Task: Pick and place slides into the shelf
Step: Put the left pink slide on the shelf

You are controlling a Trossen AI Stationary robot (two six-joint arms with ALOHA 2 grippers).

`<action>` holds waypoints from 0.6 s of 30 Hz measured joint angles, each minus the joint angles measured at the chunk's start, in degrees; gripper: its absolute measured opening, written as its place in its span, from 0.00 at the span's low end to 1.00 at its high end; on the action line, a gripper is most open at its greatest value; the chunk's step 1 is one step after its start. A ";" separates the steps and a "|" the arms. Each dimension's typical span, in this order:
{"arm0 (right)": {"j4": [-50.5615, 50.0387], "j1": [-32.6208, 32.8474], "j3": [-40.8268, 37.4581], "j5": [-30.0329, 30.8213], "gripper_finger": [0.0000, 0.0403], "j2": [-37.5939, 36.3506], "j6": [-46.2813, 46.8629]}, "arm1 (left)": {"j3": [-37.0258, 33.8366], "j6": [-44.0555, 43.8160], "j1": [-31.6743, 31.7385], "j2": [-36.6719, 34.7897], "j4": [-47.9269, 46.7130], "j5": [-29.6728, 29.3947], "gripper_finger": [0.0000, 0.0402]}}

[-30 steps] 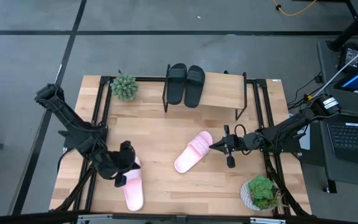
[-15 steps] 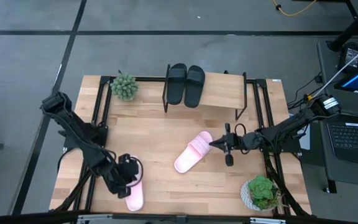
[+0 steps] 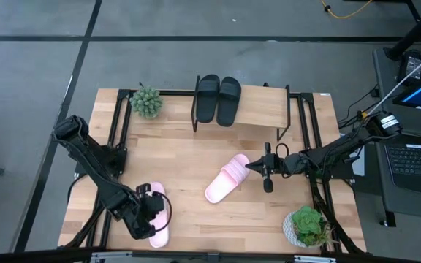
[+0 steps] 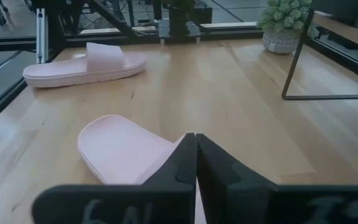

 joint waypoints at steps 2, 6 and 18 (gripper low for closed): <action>-0.04 0.00 0.00 0.00 0.02 0.00 -0.04 | -0.02 -3.00 0.02 0.66 -0.51 1.13 0.00; -0.51 0.00 0.00 0.00 0.02 0.00 -0.09 | 0.00 -6.11 -0.25 2.35 -0.05 4.42 0.00; -0.52 0.00 0.00 0.00 0.02 0.02 -0.07 | -0.02 -7.94 -2.77 3.46 -0.24 4.78 0.00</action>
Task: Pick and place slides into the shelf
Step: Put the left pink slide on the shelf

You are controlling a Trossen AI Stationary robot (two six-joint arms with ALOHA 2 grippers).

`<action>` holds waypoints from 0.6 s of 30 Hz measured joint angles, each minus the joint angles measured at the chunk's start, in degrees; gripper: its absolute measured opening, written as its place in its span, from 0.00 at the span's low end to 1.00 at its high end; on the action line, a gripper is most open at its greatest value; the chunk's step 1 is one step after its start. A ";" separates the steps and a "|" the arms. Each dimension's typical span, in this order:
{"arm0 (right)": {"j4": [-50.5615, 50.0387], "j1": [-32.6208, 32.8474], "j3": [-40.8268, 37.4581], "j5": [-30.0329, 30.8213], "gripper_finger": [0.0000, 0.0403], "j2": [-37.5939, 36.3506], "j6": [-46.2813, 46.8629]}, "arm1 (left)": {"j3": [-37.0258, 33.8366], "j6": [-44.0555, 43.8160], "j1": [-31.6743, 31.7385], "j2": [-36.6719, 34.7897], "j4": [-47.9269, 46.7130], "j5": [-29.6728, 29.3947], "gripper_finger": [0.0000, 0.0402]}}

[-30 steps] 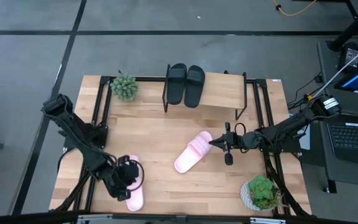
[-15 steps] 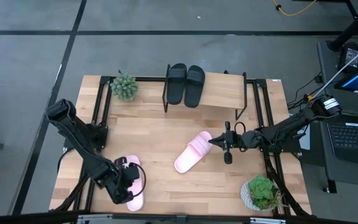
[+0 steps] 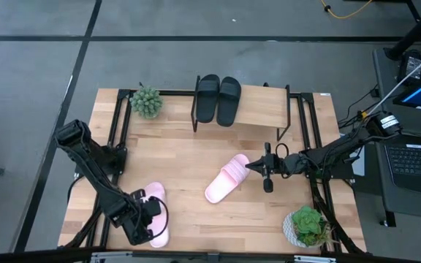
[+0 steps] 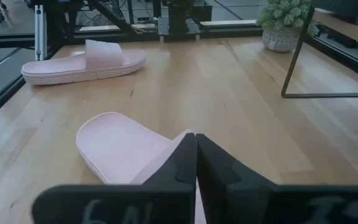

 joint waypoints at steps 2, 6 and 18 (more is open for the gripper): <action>0.00 0.00 0.00 0.00 0.02 0.00 0.02 | 0.02 0.00 0.02 -0.09 -0.71 0.00 0.00; 0.00 0.00 0.00 0.00 0.02 0.00 0.00 | 0.01 2.02 0.83 -0.96 -3.27 2.01 0.00; -0.50 0.00 0.01 0.00 0.02 0.00 -0.25 | 0.00 19.86 9.87 -7.54 -11.05 0.00 0.00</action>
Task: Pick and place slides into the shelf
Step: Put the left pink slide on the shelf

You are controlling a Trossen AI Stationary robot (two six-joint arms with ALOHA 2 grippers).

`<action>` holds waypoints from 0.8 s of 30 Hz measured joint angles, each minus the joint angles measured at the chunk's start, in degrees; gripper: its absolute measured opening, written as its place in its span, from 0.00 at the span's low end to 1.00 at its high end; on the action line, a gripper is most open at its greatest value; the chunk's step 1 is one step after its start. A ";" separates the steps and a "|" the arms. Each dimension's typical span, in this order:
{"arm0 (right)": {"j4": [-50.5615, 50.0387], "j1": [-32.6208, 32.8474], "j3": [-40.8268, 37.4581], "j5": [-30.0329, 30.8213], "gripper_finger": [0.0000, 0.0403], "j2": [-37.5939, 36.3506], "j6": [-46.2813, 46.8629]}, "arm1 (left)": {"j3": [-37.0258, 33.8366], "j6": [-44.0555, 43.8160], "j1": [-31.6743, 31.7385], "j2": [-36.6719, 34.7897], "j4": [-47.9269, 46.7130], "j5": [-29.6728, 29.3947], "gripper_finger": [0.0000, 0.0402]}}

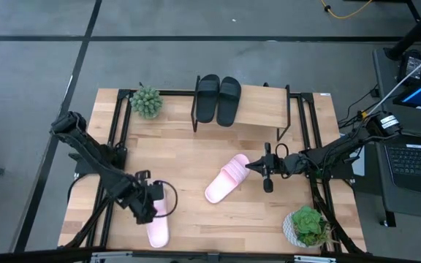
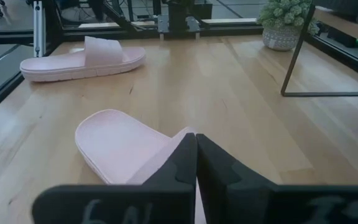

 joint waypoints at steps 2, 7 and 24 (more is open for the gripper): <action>-0.12 0.00 0.02 0.00 0.02 0.00 -0.03 | 0.00 2.16 1.81 -0.86 0.00 -0.11 0.00; -0.49 0.00 0.02 0.00 0.02 0.00 -1.19 | -0.83 8.93 5.47 -2.25 0.38 0.84 0.00; -1.99 0.02 0.02 0.00 0.02 0.00 -1.17 | -24.82 9.91 12.85 -25.26 18.93 12.20 0.00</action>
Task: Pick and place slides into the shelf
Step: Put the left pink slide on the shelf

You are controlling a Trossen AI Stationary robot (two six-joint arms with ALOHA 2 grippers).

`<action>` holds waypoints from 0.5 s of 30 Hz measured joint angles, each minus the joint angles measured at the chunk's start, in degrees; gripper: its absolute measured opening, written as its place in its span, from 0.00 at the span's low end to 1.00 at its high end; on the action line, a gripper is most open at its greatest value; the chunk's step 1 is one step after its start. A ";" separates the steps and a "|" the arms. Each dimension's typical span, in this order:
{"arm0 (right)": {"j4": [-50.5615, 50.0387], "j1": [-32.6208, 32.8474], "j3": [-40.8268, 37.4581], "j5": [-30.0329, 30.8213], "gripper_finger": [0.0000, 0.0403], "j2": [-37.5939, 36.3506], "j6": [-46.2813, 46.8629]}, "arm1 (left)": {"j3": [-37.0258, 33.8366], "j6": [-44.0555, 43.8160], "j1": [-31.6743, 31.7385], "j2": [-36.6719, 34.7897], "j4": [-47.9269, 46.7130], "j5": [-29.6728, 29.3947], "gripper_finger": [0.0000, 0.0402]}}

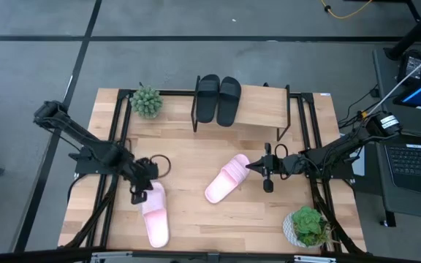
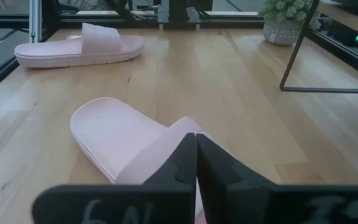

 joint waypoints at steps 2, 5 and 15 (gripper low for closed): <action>0.00 -0.02 0.00 0.00 0.02 0.00 0.00 | -2.79 0.26 1.11 -4.44 2.64 1.37 0.00; 0.01 -0.02 0.00 0.00 0.02 0.00 -0.04 | -6.88 0.78 2.93 -10.59 5.55 3.15 0.00; 0.12 -0.02 0.00 0.00 0.02 0.00 0.04 | -17.05 -2.11 9.41 -20.81 11.47 9.78 0.00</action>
